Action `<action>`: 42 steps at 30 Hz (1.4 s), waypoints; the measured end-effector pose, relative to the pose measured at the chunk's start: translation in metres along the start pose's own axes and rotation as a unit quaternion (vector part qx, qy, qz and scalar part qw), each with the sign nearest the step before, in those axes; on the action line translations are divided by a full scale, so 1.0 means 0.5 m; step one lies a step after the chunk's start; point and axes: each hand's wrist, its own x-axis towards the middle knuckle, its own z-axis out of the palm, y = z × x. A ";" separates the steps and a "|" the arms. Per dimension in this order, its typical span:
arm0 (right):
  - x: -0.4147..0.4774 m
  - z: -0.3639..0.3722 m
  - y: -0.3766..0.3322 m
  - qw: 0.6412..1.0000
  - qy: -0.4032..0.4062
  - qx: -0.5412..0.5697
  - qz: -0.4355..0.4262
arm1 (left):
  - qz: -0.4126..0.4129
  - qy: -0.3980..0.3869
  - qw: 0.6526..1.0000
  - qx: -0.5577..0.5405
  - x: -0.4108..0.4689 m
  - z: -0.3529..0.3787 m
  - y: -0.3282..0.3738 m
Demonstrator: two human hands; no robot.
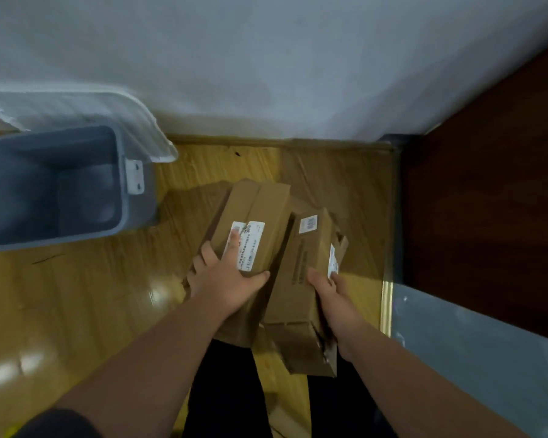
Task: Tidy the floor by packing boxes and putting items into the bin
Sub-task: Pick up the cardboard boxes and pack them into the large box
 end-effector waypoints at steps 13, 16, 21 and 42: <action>0.357 0.165 0.136 0.977 0.182 -0.110 -0.002 | 0.034 0.001 0.989 0.144 0.333 0.264 -0.091; 0.392 0.187 0.173 0.960 0.229 -0.161 -0.019 | 0.022 0.035 0.990 0.132 0.385 0.311 -0.097; 0.426 0.208 0.227 0.961 0.254 -0.110 0.001 | 0.035 0.049 0.991 0.123 0.429 0.358 -0.108; 0.815 0.244 0.293 0.931 0.304 -0.200 -0.037 | 0.035 0.059 0.993 0.099 0.631 0.520 -0.174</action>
